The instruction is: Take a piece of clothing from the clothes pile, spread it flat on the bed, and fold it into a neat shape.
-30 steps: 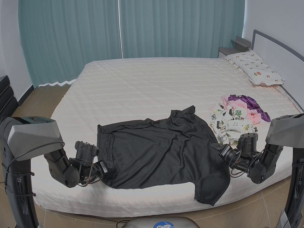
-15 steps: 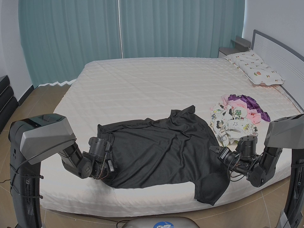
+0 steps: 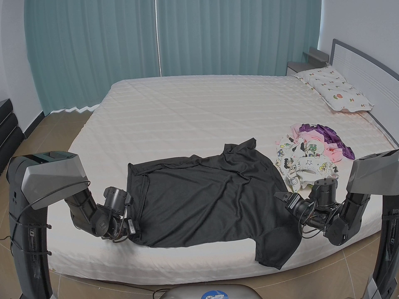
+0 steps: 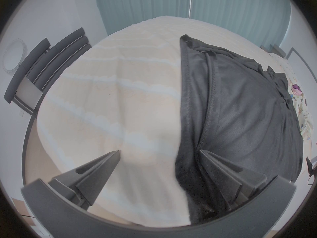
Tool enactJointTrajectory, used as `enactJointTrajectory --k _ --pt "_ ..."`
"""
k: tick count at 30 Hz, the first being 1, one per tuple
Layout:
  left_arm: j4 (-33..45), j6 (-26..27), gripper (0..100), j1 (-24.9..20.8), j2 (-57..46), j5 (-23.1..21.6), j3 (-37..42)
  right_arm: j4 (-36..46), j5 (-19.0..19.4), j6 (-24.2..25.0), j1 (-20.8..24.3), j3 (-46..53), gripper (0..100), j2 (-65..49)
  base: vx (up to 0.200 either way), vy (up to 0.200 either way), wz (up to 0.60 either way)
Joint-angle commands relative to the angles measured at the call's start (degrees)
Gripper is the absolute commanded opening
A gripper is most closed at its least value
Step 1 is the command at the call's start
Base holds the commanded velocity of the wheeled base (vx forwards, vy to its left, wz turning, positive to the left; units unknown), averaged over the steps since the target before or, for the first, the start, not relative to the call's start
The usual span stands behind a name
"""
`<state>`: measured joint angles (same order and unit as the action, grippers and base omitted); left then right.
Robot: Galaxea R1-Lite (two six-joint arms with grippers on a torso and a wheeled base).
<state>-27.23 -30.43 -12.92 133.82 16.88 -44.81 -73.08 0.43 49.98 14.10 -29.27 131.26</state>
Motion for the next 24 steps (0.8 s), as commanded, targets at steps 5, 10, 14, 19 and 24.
enactJointTrajectory --k 5,10,14,19,24 --pt "-0.1 0.2 100 3.7 -3.5 -0.1 5.6 0.0 0.3 0.1 0.0 0.2 100 0.2 0.0 0.0 0.0" --pt "0.1 0.3 100 6.4 -3.5 -0.1 6.3 0.0 0.3 0.1 0.0 0.3 100 0.3 0.0 0.0 0.0" --pt "1.1 1.1 100 7.9 -4.0 -0.1 7.3 0.0 0.3 0.1 0.0 0.3 100 0.3 0.0 0.0 0.0" --pt "2.3 2.2 100 9.3 -6.2 -0.6 7.9 0.0 0.4 0.1 0.0 0.2 100 0.4 0.0 0.0 0.0" --pt "2.2 1.9 100 11.0 -9.5 -4.5 5.8 0.0 0.4 0.2 0.0 0.2 100 0.5 0.0 0.0 0.0"
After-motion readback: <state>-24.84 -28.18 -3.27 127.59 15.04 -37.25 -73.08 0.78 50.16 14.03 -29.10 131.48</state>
